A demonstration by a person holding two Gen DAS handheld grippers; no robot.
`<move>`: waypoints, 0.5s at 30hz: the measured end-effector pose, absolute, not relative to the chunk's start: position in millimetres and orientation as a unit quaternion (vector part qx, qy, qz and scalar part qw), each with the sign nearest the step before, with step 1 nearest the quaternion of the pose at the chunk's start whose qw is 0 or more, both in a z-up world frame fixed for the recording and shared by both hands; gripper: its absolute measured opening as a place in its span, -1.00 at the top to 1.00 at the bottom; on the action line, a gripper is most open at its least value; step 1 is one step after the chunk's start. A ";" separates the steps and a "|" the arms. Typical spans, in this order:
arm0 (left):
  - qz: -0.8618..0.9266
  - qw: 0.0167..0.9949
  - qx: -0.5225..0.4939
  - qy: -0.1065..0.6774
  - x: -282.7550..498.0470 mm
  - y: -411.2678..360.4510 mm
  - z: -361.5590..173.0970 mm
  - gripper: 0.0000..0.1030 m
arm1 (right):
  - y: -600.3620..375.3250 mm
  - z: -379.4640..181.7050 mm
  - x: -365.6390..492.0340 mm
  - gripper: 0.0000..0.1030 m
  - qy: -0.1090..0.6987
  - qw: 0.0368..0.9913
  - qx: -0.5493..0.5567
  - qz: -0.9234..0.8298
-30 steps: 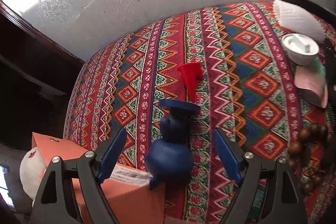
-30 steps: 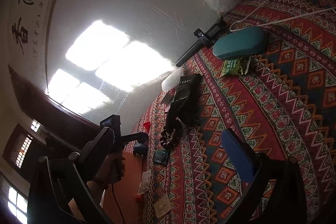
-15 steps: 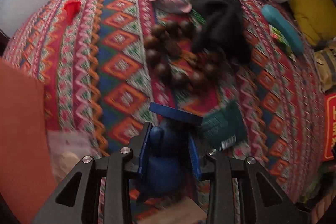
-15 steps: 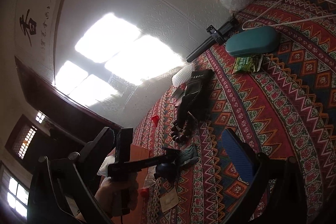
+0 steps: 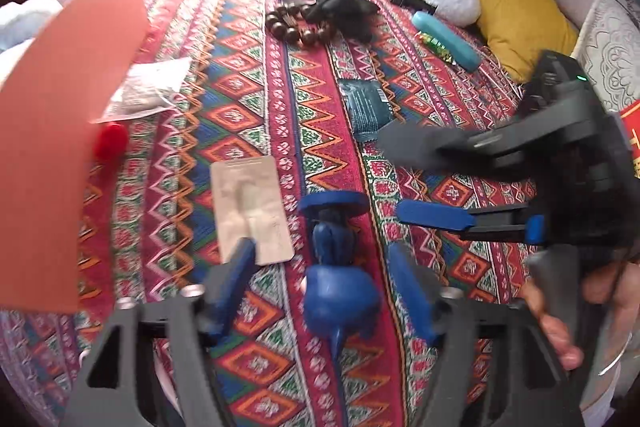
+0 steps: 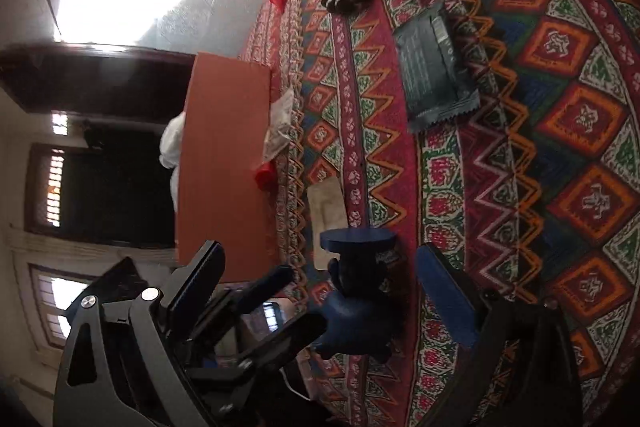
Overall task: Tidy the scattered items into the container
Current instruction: 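Close the right gripper on the blue object's round top while the left holds it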
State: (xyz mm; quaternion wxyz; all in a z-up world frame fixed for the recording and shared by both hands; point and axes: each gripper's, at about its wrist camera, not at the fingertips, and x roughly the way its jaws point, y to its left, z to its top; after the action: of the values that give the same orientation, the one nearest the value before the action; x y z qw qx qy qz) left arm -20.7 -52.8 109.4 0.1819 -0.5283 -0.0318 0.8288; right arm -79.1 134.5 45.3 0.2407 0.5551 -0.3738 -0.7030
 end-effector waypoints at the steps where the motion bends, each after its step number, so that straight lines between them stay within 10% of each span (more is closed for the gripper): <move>1: 0.825 0.192 -0.531 -0.025 -16.7 -52.1 106.3 -0.49 | 125.7 39.1 -79.6 -0.82 -0.356 0.236 0.569 -0.703; 6: 0.790 0.207 -0.576 -0.021 -28.4 -49.5 71.6 -0.47 | 106.8 29.5 -83.9 -0.78 -0.304 0.214 0.579 -0.726; 10: 0.803 0.204 -0.560 0.011 -32.7 -39.4 66.7 -0.29 | 112.5 27.1 -90.3 0.07 -0.297 0.209 0.570 -0.737; 15: 0.810 0.201 -0.551 -0.002 -33.9 -43.2 73.6 0.01 | 115.3 25.1 -97.5 0.06 -0.329 0.249 0.562 -0.717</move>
State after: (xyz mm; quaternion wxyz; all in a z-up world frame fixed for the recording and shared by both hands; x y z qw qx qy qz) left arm -33.9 -43.2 73.6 0.2013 -0.5513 -0.0017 0.8097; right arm -97.5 115.3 25.1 0.2490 0.5623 -0.3288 -0.7167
